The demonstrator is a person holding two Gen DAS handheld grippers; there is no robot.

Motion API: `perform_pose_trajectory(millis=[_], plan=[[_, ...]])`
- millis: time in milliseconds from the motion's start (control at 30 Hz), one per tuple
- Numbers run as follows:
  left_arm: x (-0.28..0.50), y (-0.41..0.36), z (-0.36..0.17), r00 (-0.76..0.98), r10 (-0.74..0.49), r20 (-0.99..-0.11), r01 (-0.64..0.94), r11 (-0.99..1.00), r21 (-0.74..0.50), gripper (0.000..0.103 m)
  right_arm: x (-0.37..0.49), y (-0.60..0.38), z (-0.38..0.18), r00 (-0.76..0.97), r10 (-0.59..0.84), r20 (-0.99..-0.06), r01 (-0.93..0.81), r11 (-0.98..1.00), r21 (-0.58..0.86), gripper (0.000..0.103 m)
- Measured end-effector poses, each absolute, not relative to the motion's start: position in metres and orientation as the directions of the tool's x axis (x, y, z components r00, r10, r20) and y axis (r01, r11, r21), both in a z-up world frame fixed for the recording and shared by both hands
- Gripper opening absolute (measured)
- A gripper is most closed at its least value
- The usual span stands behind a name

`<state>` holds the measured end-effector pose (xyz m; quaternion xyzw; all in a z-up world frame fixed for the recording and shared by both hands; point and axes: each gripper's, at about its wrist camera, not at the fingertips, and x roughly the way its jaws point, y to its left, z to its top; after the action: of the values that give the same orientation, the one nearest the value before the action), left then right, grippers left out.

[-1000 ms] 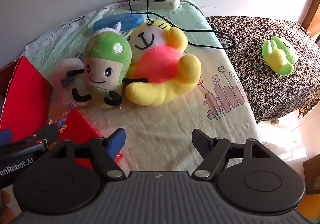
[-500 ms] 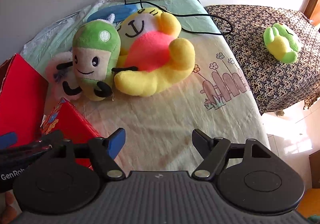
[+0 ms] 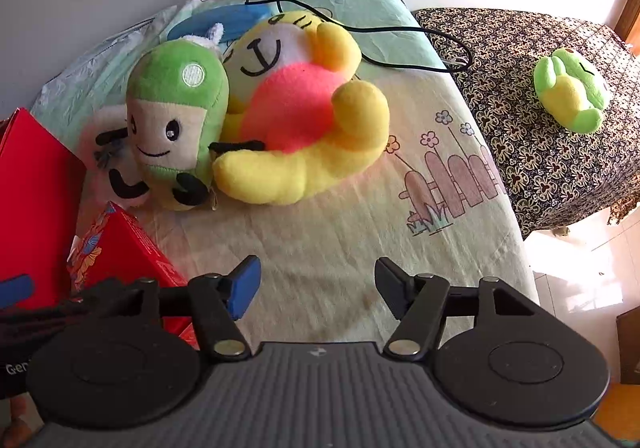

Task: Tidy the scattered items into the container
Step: 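Move the right gripper toward the red printed gift box on the sheet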

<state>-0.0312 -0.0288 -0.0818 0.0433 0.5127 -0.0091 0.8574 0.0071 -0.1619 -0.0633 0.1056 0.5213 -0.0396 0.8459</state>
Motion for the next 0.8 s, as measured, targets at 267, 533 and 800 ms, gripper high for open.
perform_pose_trajectory(millis=[267,533,800], plan=[[-0.027,-0.022,-0.091,0.442,0.015,-0.897,0.051,0.998,0.041,0.102,0.018,-0.162,-0.073,0.429,0.115,-0.896,0.158,0.967,0.2,0.062],[-0.034,-0.021,-0.1,0.426,-0.017,-0.904,0.074,0.997,0.016,0.102,0.025,-0.158,-0.078,0.42,0.148,-0.895,0.112,0.971,0.213,0.058],[-0.041,-0.026,-0.096,0.462,-0.009,-0.887,0.113,0.992,0.049,0.102,0.026,-0.157,-0.073,0.435,0.145,-0.889,0.085,0.976,0.201,0.057]])
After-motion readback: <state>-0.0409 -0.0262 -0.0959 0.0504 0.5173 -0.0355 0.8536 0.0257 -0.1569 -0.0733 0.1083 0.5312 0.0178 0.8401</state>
